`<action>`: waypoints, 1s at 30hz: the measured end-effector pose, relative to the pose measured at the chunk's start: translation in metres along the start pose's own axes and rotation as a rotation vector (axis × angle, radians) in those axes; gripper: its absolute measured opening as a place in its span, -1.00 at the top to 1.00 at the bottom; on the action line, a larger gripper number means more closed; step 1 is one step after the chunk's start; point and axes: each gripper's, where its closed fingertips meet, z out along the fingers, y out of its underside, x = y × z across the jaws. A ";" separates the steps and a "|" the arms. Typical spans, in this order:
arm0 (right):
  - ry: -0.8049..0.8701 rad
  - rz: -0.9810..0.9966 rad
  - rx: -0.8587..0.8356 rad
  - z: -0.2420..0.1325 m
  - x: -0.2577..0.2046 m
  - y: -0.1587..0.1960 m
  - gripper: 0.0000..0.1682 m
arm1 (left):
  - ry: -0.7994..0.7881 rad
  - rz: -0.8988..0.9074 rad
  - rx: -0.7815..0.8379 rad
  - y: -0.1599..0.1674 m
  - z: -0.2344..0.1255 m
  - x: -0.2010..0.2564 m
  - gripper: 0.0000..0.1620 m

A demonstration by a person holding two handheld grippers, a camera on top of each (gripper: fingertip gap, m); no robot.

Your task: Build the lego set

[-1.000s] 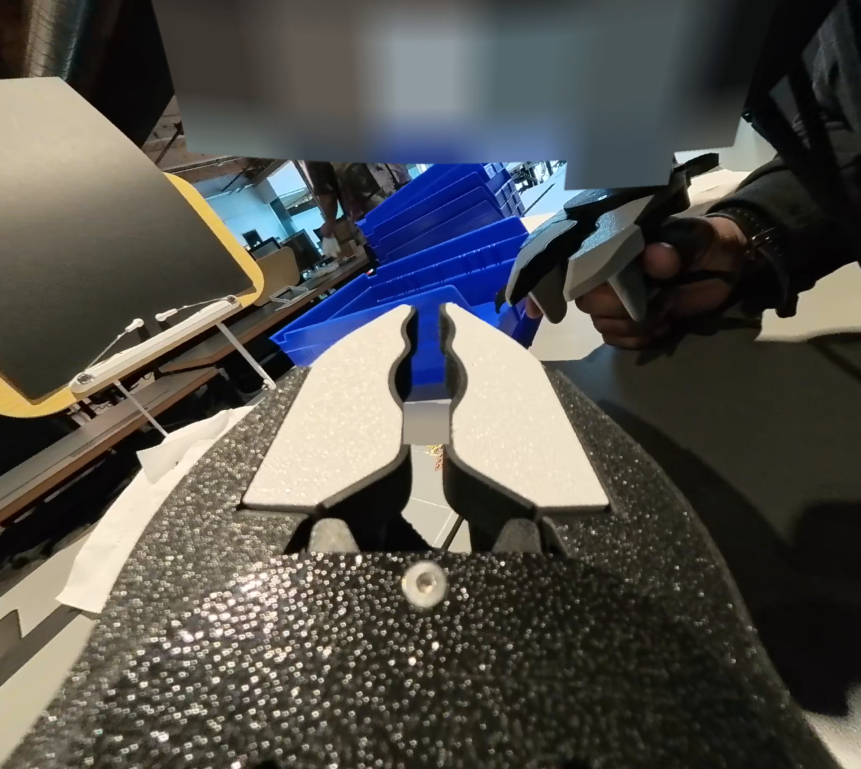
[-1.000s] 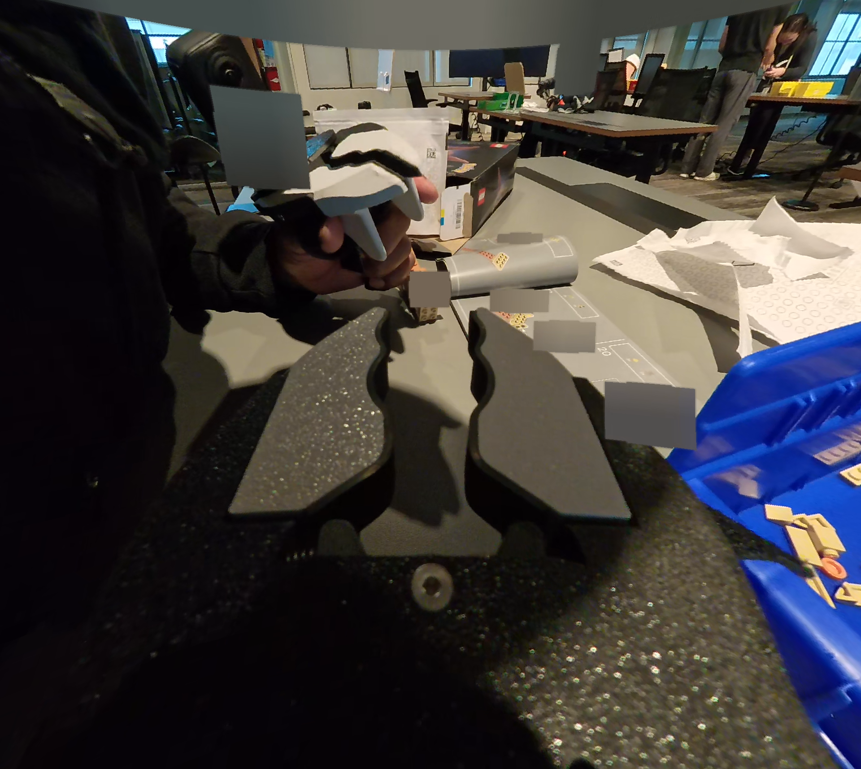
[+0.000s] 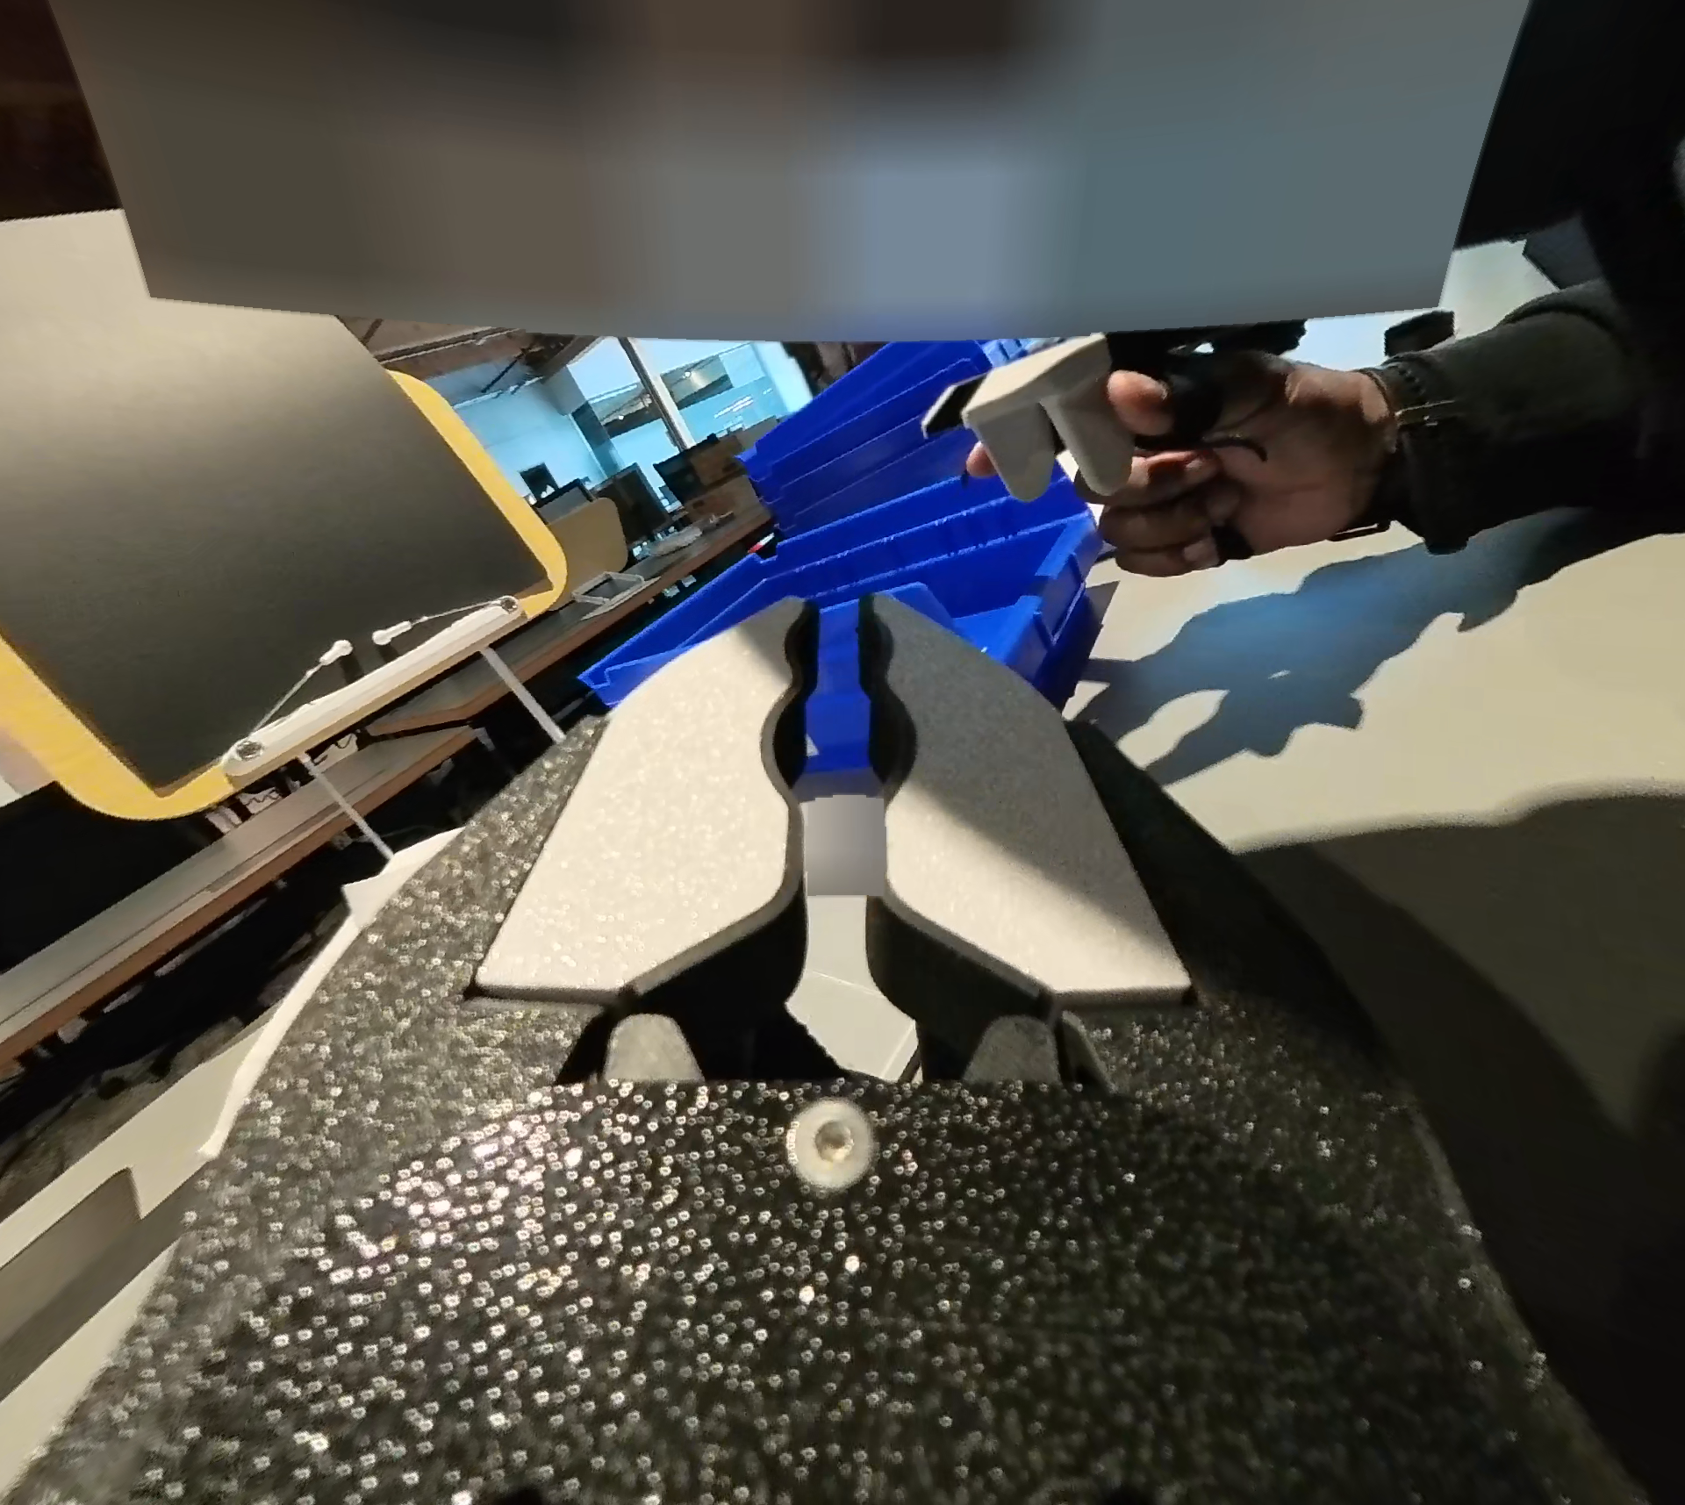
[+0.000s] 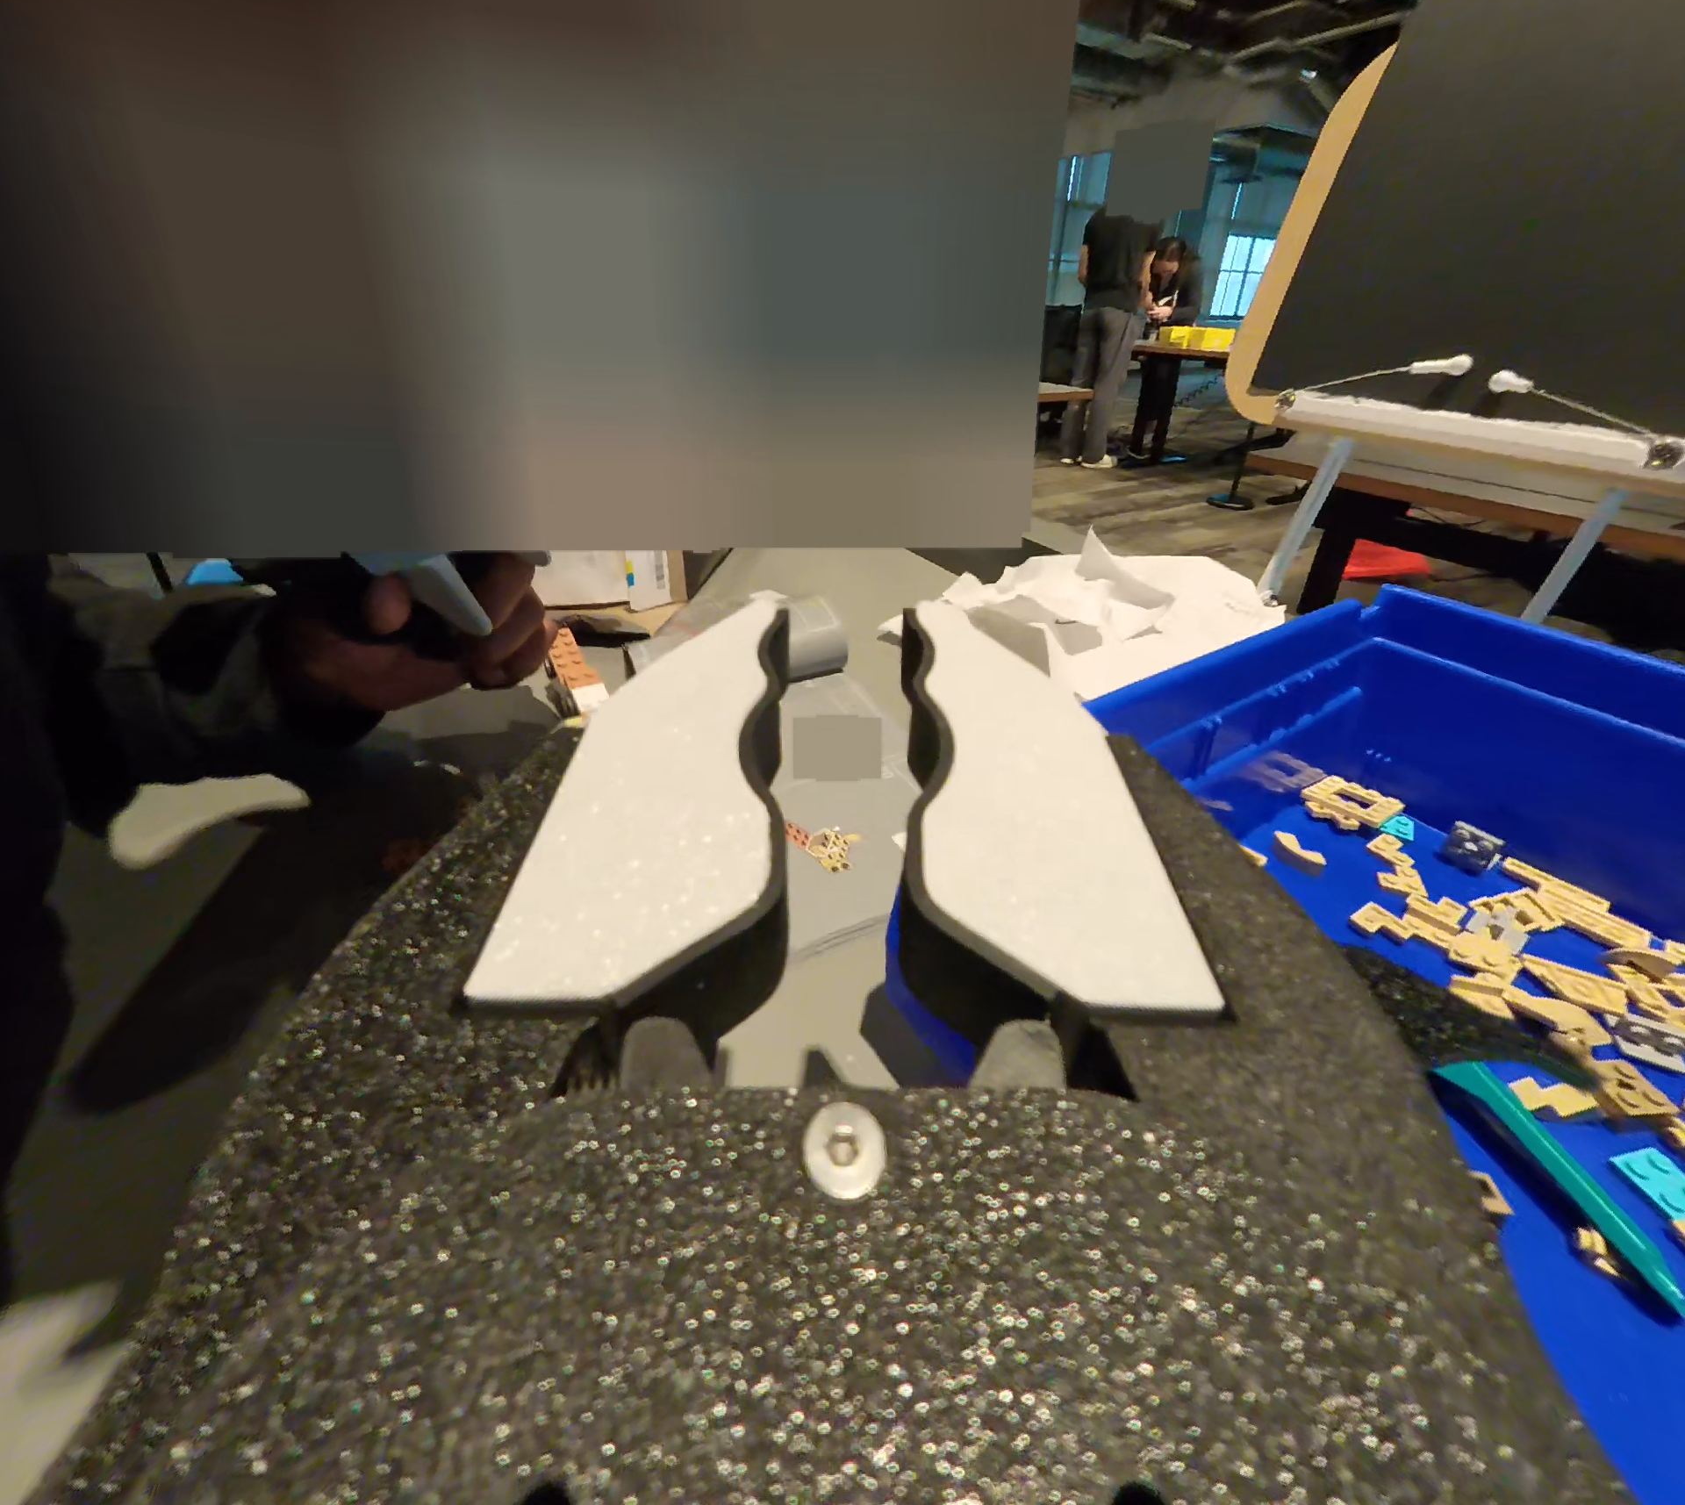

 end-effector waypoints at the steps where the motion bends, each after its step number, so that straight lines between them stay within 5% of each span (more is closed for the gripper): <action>1: -0.001 -0.003 -0.006 0.000 0.000 0.001 0.72 | -0.001 0.001 -0.002 0.000 0.000 0.000 0.91; 11: 0.055 -0.092 -0.111 -0.004 0.010 0.013 0.84 | -0.006 -0.002 -0.014 0.003 -0.001 -0.002 0.91; 16: 0.137 -0.179 -0.297 -0.014 0.046 0.012 0.88 | -0.003 0.002 -0.018 0.005 0.000 -0.001 0.91; 22: 0.110 -0.300 -0.748 -0.026 0.101 0.022 0.86 | 0.008 0.007 -0.021 0.005 0.001 0.003 0.90; 30: -0.201 -0.382 -1.523 -0.051 0.157 0.104 0.88 | 0.014 0.053 -0.026 0.003 0.001 0.006 0.90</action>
